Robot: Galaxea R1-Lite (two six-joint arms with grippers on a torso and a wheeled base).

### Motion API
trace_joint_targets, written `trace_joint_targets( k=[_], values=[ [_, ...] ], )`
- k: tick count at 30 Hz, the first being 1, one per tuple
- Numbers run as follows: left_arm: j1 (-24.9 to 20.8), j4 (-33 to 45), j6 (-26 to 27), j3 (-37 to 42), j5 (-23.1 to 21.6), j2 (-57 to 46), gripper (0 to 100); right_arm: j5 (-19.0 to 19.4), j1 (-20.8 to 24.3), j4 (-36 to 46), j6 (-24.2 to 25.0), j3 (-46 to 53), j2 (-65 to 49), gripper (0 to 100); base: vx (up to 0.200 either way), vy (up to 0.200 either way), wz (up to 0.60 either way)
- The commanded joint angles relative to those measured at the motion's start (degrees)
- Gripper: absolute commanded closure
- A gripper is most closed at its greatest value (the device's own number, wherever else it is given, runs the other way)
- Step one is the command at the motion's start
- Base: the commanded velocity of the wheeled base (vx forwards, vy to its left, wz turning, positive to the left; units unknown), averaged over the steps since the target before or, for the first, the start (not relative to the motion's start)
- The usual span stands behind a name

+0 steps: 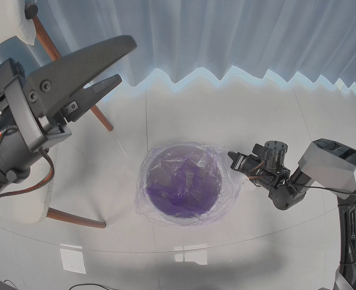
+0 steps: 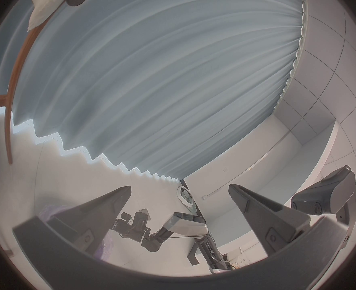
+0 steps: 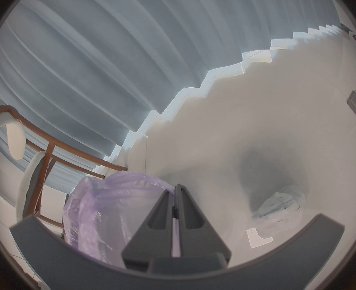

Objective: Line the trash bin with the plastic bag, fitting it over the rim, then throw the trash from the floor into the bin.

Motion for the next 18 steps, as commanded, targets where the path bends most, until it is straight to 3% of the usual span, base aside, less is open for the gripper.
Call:
trace_joint_targets(
  k=[1, 18],
  values=[
    [0.1, 0.0, 0.0, 0.3, 0.0, 0.2, 0, -0.2, -0.5, 0.0, 0.1, -1.1, 2.6, 100, 0.000, 0.000, 0.00],
    [0.1, 0.0, 2.0, 0.7, 0.0, 0.0, 0, -0.3, -0.5, -0.1, 0.4, -6.2, 11.3, 100, 0.000, 0.000, 0.00]
  ],
)
